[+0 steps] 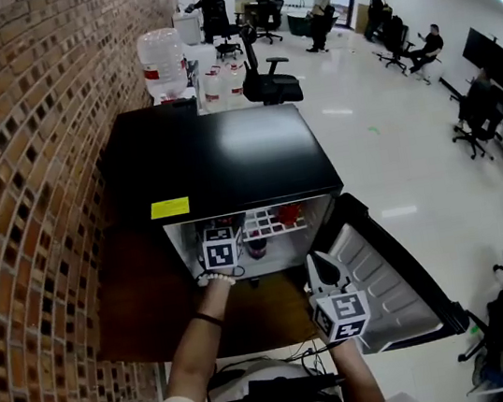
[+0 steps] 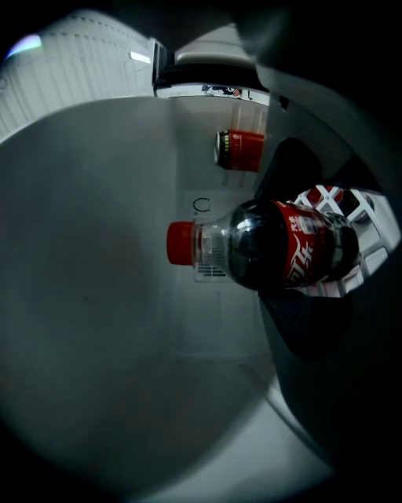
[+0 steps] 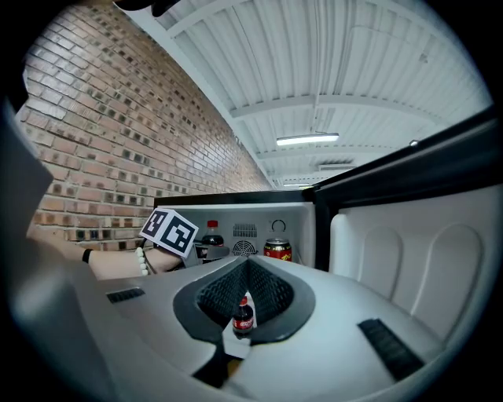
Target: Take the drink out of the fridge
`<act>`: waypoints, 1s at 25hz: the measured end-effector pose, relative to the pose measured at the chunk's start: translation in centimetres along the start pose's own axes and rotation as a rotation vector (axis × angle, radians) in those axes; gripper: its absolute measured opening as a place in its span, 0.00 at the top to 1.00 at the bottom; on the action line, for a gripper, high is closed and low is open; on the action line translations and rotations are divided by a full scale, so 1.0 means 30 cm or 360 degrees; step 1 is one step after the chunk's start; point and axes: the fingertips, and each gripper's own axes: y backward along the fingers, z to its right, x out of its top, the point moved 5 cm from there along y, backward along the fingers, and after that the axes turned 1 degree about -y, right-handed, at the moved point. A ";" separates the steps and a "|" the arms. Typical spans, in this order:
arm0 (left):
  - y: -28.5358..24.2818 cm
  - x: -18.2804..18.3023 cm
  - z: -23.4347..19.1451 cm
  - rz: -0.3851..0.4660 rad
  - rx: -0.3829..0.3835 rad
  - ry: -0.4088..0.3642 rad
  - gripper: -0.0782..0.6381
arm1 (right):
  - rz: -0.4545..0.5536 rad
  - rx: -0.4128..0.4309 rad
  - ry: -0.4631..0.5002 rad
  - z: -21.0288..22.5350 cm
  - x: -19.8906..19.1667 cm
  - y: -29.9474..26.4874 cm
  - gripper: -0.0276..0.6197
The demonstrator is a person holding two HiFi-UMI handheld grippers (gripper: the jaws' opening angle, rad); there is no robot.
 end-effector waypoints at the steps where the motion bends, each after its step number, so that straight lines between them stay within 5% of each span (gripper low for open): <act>1: 0.001 0.001 -0.001 0.0002 0.0002 0.0000 0.41 | 0.0001 -0.0001 0.0001 0.001 0.001 0.001 0.95; 14: 0.018 0.009 0.003 0.0000 0.0009 0.0004 0.45 | -0.0003 0.0051 0.0010 -0.008 0.019 0.004 0.95; 25: 0.248 -0.002 0.038 0.0073 0.0035 -0.0029 0.45 | -0.0003 0.0177 0.0000 -0.060 0.009 -0.026 0.95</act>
